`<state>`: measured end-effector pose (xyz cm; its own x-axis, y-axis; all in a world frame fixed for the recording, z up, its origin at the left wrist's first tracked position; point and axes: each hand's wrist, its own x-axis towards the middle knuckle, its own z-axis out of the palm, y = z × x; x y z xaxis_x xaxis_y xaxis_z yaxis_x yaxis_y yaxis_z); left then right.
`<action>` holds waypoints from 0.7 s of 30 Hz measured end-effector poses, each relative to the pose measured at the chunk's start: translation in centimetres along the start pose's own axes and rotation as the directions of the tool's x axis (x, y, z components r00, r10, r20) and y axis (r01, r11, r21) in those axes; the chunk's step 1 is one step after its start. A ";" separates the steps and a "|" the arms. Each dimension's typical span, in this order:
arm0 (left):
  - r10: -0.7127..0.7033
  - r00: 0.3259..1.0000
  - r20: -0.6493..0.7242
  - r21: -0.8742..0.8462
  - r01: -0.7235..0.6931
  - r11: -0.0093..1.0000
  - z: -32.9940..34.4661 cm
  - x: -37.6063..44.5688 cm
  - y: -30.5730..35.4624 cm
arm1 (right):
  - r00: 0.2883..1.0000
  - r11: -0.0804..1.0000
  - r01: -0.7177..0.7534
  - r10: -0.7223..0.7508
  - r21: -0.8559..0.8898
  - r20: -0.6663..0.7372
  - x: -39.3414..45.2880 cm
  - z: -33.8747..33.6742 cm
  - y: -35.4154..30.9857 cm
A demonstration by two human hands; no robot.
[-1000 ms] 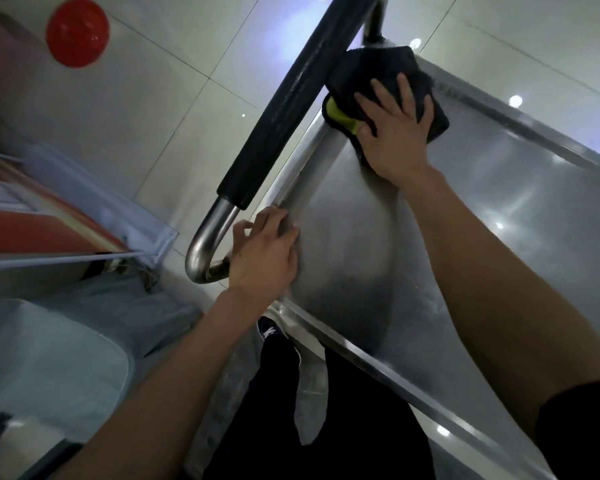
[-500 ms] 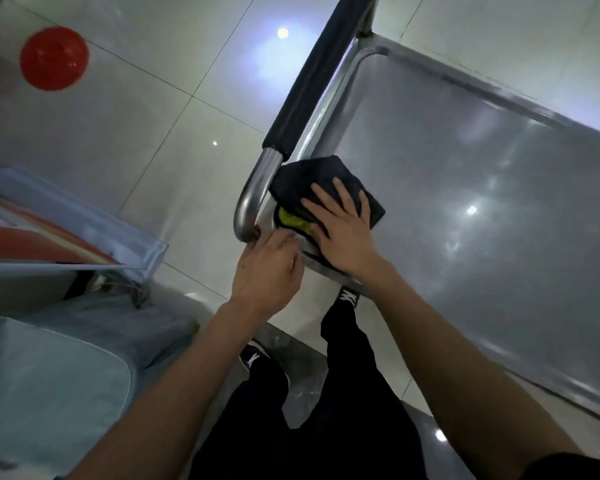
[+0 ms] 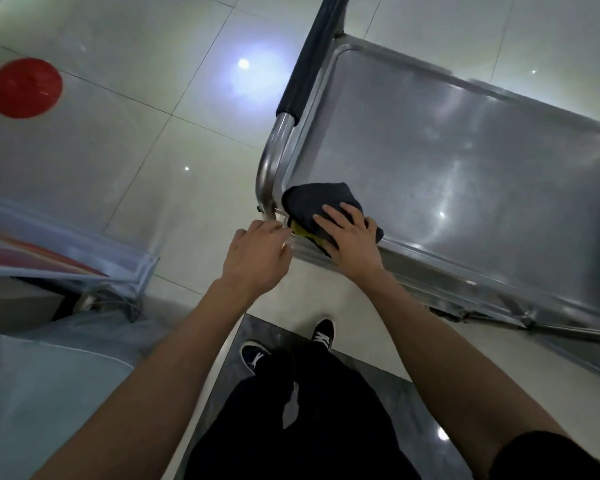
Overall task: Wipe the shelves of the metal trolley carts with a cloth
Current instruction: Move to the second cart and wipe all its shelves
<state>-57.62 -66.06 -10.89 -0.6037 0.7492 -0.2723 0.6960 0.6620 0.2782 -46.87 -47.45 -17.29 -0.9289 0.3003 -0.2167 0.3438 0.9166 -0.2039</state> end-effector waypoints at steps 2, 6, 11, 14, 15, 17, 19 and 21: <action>-0.020 1.000 -0.003 -0.006 0.020 1.000 0.6 -0.3 0.3 | 0.999 1.000 0.031 -0.030 0.006 -0.028 0.0 -0.1 0.3; -0.021 0.998 0.051 -0.035 0.022 0.999 3.1 -0.8 0.7 | 0.984 0.996 0.064 -0.053 0.055 -0.172 -1.8 0.5 1.2; -0.044 0.992 0.118 -0.069 0.052 0.996 5.9 -2.2 -0.3 | 0.911 0.989 0.095 -0.040 0.114 -0.411 -6.8 2.6 1.3; -0.017 0.990 0.139 -0.091 0.029 0.995 7.1 -2.9 -1.7 | 0.900 0.988 0.078 -0.012 0.135 -0.435 -9.7 4.9 -0.2; -0.001 0.989 0.147 -0.090 0.014 0.996 7.6 -3.1 -2.3 | 0.907 0.985 0.056 0.019 0.163 -0.421 -10.4 5.8 -0.9; 0.028 0.987 0.157 -0.082 -0.015 0.997 8.7 -3.3 -3.6 | 0.921 0.966 -0.013 0.112 0.257 -0.374 -11.4 7.7 -2.3; 0.043 0.986 0.162 -0.083 -0.030 0.996 9.9 -3.4 -4.6 | 0.918 0.914 -0.093 0.232 0.395 -0.321 -11.7 9.5 -3.5; 0.061 0.983 0.172 -0.074 -0.049 0.996 11.4 -3.2 -5.3 | 0.897 0.838 -0.179 0.354 0.515 -0.264 -11.4 11.1 -4.1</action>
<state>-54.99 -72.26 -21.97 -0.4844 0.7732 -0.4093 0.6938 0.6245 0.3587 -36.21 -57.57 -24.60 -0.7483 0.6632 -0.0145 0.5250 0.5787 -0.6240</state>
